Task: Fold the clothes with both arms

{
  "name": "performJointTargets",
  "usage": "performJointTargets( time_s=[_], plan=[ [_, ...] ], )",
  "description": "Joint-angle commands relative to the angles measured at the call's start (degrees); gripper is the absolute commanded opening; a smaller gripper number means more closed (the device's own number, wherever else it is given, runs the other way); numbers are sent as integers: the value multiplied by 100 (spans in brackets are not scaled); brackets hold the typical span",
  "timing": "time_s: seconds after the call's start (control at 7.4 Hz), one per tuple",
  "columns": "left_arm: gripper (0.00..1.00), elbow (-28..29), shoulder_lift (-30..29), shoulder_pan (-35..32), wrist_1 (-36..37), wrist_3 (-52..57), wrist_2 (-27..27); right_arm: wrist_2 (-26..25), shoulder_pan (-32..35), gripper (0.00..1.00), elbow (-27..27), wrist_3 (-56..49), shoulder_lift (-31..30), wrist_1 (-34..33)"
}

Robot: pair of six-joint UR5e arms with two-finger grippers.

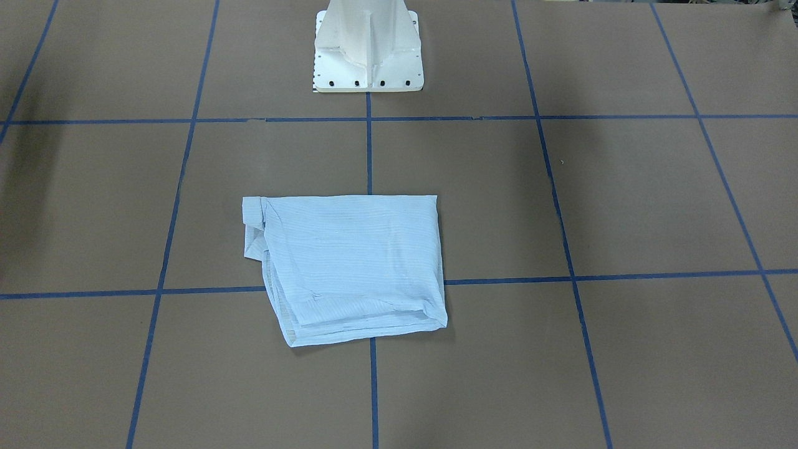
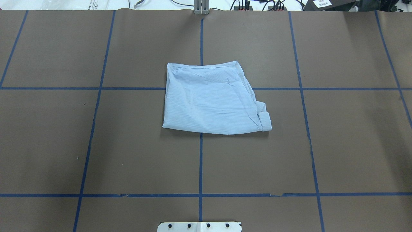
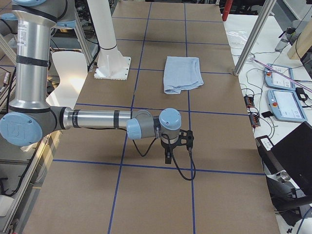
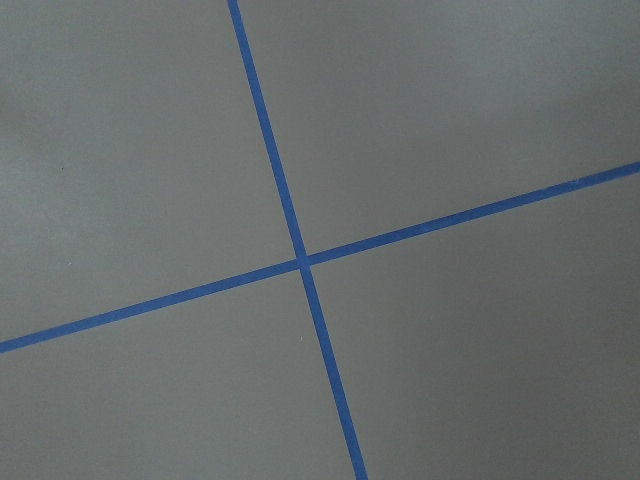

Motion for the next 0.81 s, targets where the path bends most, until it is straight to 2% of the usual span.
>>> performJointTargets(
  time_s=[0.0, 0.68],
  plan=[
    [100, 84, -8, 3, -71, -36, 7, 65, -5, 100, -11, 7, 24, 3],
    [100, 40, -17, 3, -89, -36, -1, 74, -5, 100, -10, -1, 7, 3]
  ],
)
